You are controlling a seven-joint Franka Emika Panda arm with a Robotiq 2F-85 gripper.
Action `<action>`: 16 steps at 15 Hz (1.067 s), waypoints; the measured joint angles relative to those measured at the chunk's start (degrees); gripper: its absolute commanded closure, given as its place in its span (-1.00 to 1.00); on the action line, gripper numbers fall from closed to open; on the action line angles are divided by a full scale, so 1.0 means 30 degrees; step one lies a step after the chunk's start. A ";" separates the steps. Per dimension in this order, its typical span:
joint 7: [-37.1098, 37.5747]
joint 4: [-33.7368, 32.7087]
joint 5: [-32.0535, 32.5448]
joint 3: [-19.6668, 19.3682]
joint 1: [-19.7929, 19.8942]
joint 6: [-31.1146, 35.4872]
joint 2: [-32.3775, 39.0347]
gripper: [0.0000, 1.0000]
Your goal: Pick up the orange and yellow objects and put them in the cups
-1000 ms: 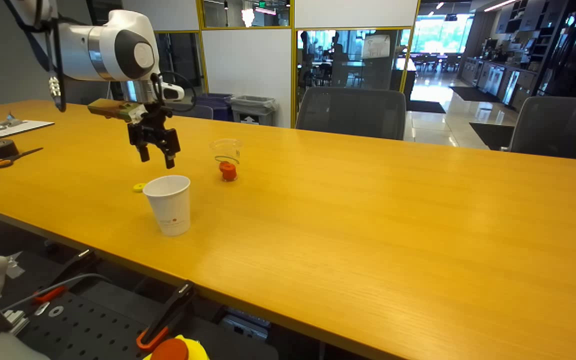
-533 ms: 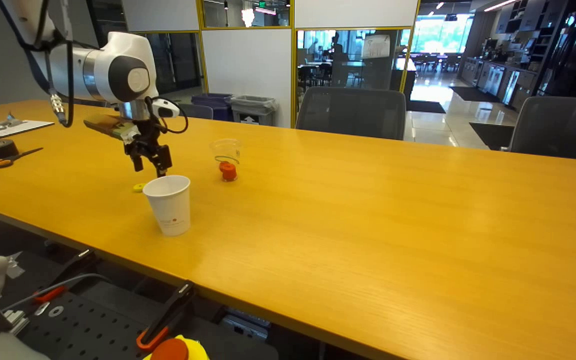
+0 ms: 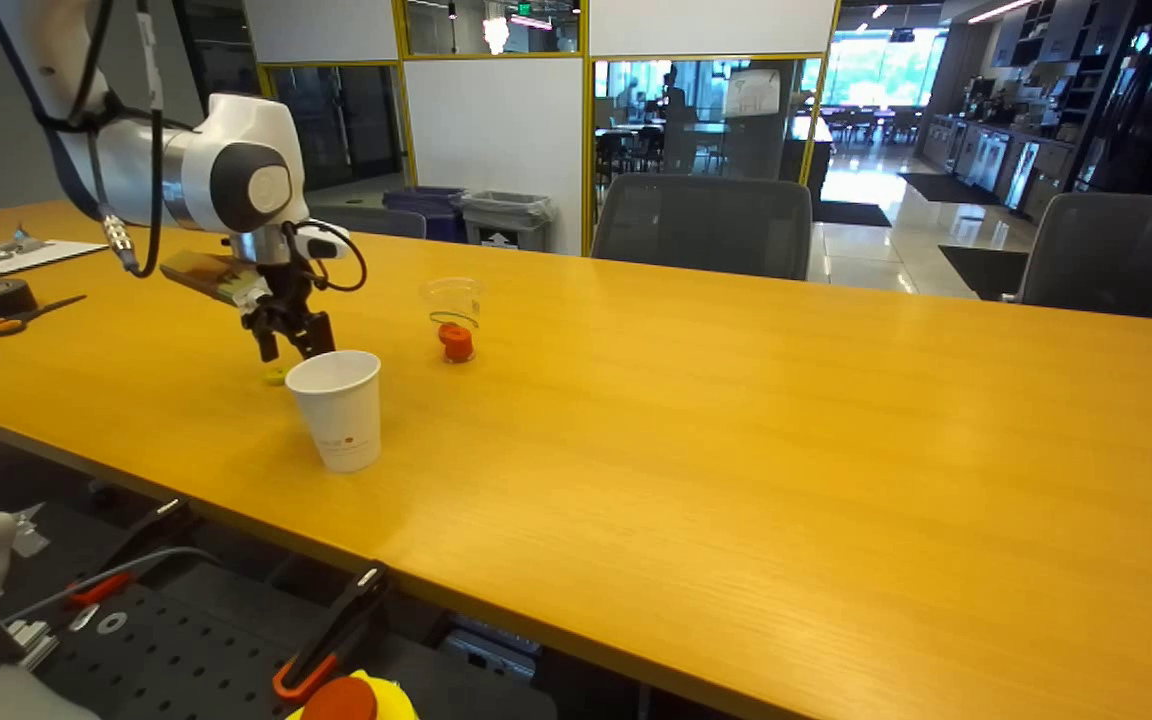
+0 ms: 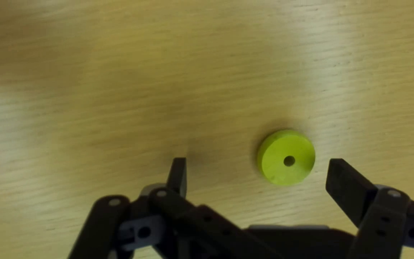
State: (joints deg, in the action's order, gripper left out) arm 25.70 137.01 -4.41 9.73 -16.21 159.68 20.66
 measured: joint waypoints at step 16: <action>0.2613 0.0029 0.1734 -0.2452 -0.3311 0.0436 0.0364 -1.00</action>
State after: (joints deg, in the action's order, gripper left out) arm 33.54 137.10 0.79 2.37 -26.14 160.99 21.75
